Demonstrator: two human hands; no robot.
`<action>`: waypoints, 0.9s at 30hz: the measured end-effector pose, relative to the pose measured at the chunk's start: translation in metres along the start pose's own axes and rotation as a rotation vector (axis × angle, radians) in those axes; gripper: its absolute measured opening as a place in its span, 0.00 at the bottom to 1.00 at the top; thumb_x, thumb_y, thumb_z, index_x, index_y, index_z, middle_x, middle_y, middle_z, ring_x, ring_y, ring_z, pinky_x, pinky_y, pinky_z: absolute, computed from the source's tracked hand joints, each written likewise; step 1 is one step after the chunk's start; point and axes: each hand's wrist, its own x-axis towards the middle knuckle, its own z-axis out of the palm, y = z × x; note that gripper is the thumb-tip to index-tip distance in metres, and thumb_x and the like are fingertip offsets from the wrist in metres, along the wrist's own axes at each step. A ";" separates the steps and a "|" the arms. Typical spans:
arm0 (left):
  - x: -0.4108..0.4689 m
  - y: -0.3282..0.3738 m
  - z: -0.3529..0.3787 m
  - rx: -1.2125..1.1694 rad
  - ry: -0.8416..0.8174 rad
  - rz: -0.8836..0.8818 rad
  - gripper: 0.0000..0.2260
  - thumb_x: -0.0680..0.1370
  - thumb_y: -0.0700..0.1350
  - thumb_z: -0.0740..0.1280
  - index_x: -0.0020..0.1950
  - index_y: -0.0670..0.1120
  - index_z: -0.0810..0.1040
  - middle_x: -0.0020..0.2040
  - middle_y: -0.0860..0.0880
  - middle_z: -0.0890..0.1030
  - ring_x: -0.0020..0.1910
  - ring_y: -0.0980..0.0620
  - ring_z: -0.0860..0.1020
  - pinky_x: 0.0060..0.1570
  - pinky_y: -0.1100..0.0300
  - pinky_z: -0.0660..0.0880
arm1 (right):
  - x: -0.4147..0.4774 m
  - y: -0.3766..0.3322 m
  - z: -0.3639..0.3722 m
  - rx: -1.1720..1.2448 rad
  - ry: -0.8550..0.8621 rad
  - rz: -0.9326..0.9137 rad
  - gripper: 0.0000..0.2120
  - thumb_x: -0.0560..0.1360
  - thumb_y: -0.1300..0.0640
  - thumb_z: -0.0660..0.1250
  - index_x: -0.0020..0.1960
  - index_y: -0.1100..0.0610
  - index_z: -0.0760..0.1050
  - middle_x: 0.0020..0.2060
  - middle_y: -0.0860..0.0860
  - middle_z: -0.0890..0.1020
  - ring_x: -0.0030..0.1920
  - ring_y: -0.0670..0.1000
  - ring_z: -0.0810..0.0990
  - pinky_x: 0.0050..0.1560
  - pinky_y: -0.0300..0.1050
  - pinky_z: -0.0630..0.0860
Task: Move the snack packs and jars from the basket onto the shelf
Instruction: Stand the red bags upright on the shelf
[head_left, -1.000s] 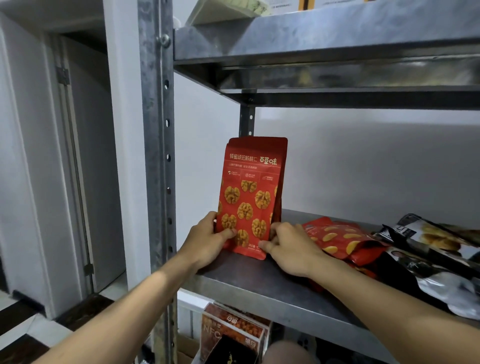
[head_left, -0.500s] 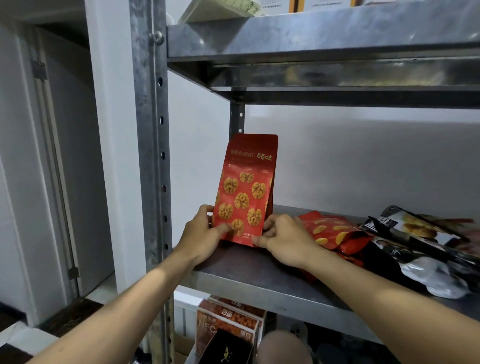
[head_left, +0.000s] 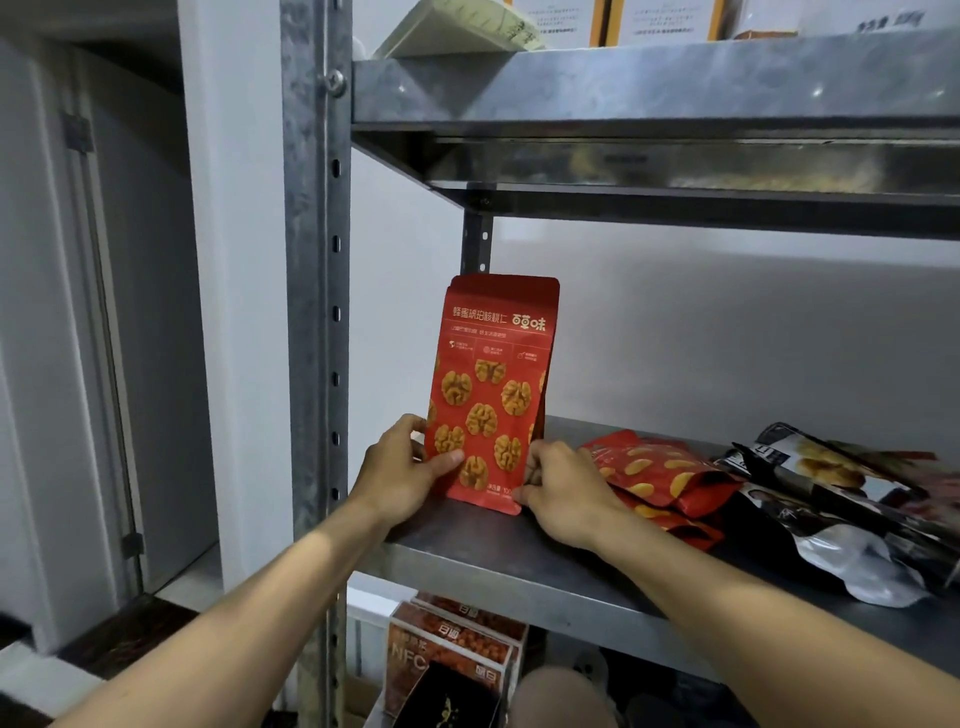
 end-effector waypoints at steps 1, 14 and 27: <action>0.001 0.001 0.000 -0.023 0.012 0.019 0.10 0.75 0.48 0.72 0.54 0.48 0.78 0.46 0.50 0.83 0.46 0.50 0.82 0.50 0.51 0.79 | 0.001 0.000 0.000 0.007 0.005 0.004 0.15 0.75 0.64 0.69 0.35 0.51 0.69 0.42 0.51 0.82 0.47 0.53 0.81 0.44 0.41 0.73; 0.010 -0.005 0.001 0.047 -0.003 0.222 0.05 0.77 0.44 0.70 0.48 0.44 0.83 0.45 0.53 0.86 0.45 0.55 0.84 0.48 0.50 0.81 | 0.007 0.001 -0.010 0.034 -0.062 -0.025 0.13 0.76 0.61 0.68 0.34 0.52 0.71 0.35 0.48 0.78 0.43 0.53 0.80 0.40 0.42 0.73; 0.014 -0.013 0.004 -0.154 -0.093 0.018 0.04 0.79 0.44 0.68 0.50 0.47 0.83 0.48 0.48 0.86 0.50 0.48 0.84 0.52 0.53 0.79 | 0.008 0.010 -0.006 0.117 -0.018 -0.007 0.08 0.74 0.56 0.72 0.54 0.53 0.80 0.45 0.47 0.84 0.46 0.48 0.82 0.49 0.39 0.75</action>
